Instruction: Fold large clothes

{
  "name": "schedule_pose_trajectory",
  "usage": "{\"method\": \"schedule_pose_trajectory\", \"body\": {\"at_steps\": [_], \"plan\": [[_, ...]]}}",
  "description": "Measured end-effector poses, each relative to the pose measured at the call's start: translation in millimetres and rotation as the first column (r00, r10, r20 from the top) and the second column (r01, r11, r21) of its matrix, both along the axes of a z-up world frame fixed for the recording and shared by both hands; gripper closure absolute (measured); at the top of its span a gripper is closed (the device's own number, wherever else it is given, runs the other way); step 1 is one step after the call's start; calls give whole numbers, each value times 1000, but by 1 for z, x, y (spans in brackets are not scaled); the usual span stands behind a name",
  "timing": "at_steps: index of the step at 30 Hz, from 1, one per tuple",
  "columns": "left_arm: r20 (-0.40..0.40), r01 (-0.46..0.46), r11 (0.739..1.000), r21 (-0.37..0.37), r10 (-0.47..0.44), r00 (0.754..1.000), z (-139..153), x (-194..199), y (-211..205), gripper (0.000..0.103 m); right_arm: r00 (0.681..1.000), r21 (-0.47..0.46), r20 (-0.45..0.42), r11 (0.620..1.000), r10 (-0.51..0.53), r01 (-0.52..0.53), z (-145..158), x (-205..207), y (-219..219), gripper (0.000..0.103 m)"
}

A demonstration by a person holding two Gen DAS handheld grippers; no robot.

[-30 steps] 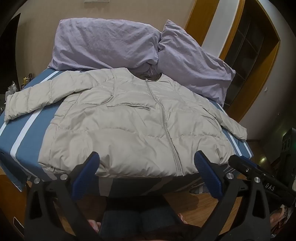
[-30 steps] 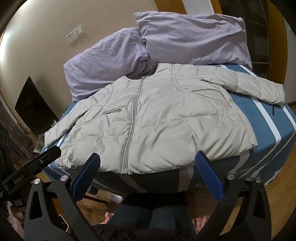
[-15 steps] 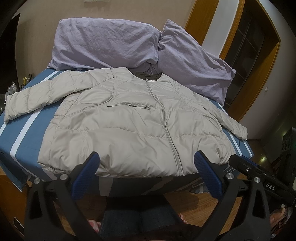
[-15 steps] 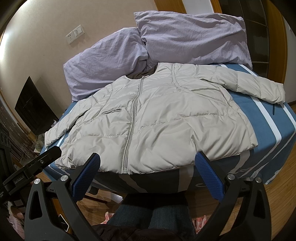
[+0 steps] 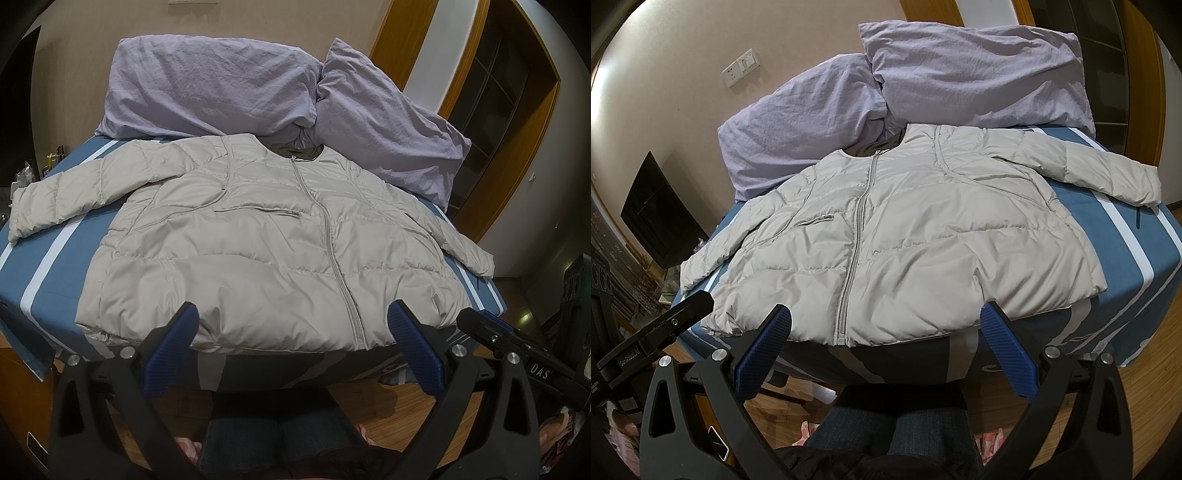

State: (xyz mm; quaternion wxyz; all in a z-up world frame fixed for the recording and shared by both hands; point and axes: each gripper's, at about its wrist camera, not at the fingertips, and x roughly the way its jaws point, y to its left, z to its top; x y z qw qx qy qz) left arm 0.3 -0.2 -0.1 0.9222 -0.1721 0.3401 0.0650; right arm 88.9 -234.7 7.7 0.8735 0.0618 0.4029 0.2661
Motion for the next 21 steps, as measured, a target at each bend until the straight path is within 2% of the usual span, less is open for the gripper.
{"method": "schedule_pose_trajectory", "body": {"at_steps": [21], "plan": [[-1, 0, 1000, -1, 0, 1000, 0, 0, 0, 2, 1000, 0, -2, 1000, 0, 0, 0, 1, 2, 1]]}}
